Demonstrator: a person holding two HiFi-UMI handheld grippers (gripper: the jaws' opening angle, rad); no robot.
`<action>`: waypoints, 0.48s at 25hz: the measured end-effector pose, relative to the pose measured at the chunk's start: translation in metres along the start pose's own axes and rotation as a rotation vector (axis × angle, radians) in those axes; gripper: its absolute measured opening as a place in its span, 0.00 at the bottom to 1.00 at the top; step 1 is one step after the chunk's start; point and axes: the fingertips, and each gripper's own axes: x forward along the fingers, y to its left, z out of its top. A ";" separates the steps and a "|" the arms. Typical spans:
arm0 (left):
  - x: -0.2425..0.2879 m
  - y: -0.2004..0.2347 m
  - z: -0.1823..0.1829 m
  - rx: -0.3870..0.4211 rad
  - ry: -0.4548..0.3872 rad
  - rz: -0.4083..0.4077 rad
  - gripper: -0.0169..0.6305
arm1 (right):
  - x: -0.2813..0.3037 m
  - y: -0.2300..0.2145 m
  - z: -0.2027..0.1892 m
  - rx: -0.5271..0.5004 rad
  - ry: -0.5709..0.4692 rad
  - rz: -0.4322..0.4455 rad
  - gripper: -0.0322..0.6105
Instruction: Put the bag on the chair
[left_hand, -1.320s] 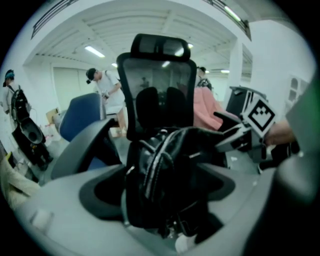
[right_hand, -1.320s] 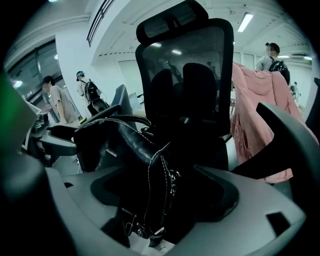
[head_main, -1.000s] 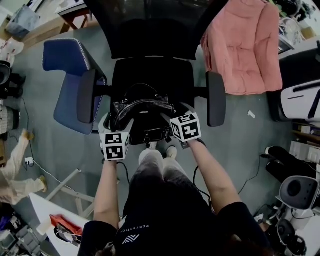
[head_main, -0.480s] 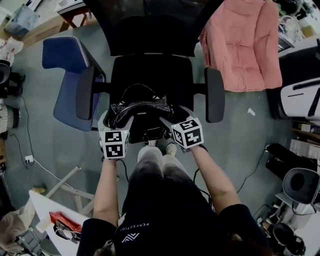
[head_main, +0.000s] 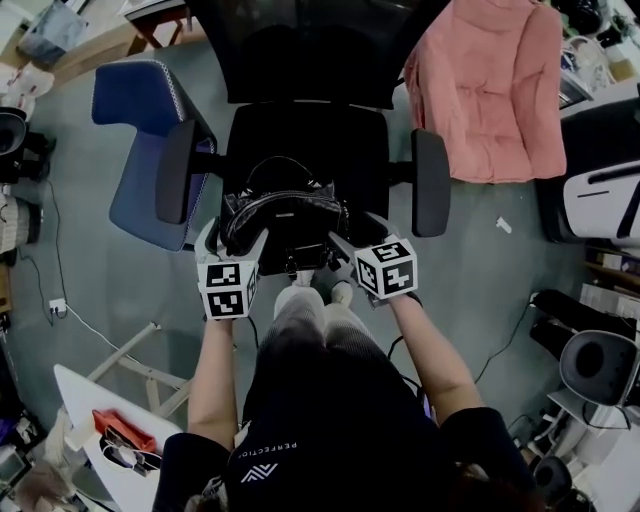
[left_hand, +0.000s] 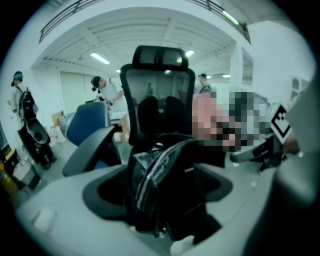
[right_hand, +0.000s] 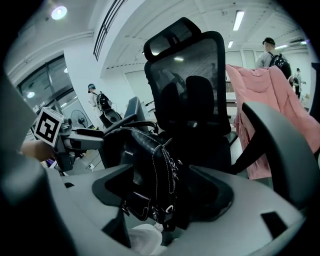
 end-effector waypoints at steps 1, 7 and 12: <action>-0.004 0.000 0.001 -0.012 -0.008 0.002 0.67 | -0.003 0.000 0.001 -0.004 -0.004 0.002 0.58; -0.037 0.001 0.011 -0.074 -0.079 0.027 0.52 | -0.025 0.001 0.011 -0.022 -0.058 -0.004 0.35; -0.052 -0.005 0.014 -0.110 -0.114 0.015 0.40 | -0.042 0.003 0.023 -0.028 -0.115 -0.008 0.23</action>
